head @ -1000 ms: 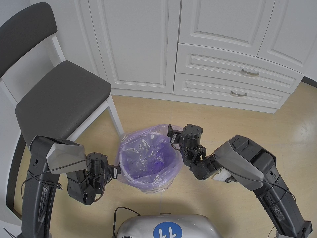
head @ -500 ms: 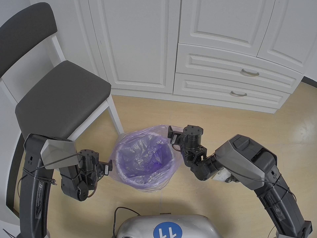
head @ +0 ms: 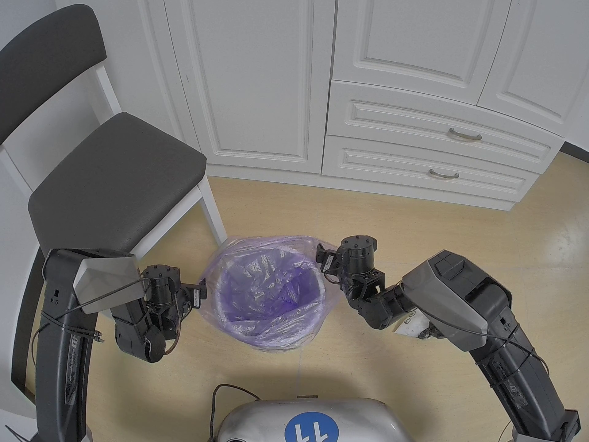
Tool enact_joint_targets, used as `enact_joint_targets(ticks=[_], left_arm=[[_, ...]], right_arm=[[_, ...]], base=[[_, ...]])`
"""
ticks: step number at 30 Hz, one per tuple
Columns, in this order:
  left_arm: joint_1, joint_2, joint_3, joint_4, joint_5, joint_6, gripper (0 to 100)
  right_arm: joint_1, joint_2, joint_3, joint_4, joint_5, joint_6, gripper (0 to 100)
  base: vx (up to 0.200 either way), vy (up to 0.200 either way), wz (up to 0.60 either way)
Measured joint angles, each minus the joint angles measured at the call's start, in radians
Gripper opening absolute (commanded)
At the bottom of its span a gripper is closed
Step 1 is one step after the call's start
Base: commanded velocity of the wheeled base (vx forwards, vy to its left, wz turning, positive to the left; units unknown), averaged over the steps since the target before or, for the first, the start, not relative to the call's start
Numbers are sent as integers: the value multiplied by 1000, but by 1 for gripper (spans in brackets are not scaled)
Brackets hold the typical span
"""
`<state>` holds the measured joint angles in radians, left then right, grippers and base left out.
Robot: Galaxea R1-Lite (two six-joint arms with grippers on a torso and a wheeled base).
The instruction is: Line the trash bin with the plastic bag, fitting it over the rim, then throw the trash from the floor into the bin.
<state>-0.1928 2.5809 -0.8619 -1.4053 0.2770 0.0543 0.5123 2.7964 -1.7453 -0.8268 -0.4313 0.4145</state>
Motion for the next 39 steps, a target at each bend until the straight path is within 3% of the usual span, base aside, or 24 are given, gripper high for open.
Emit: enact_joint_targets(ticks=[7, 15, 31, 34, 39], left_arm=[[0, 20, -67, 0, 17, -27, 100], [2, 72, -129, 17, 36, -45, 100], [7, 72, -53, 85, 21, -56, 100], [7, 48, -19, 83, 3, -56, 100], [4, -21, 81, 82, -98, -54, 100]], right_arm=[[-32, 8, -42, 102, 56, 77, 100], [-41, 14, -52, 131, 78, 90, 100], [-43, 12, -24, 209, 82, 89, 100], [-43, 0, -12, 203, 81, 88, 100], [-44, -50, 48, 199, 83, 69, 100]], base=[[0, 0, 0], [0, 0, 0], [0, 0, 0], [0, 0, 0], [0, 0, 0]])
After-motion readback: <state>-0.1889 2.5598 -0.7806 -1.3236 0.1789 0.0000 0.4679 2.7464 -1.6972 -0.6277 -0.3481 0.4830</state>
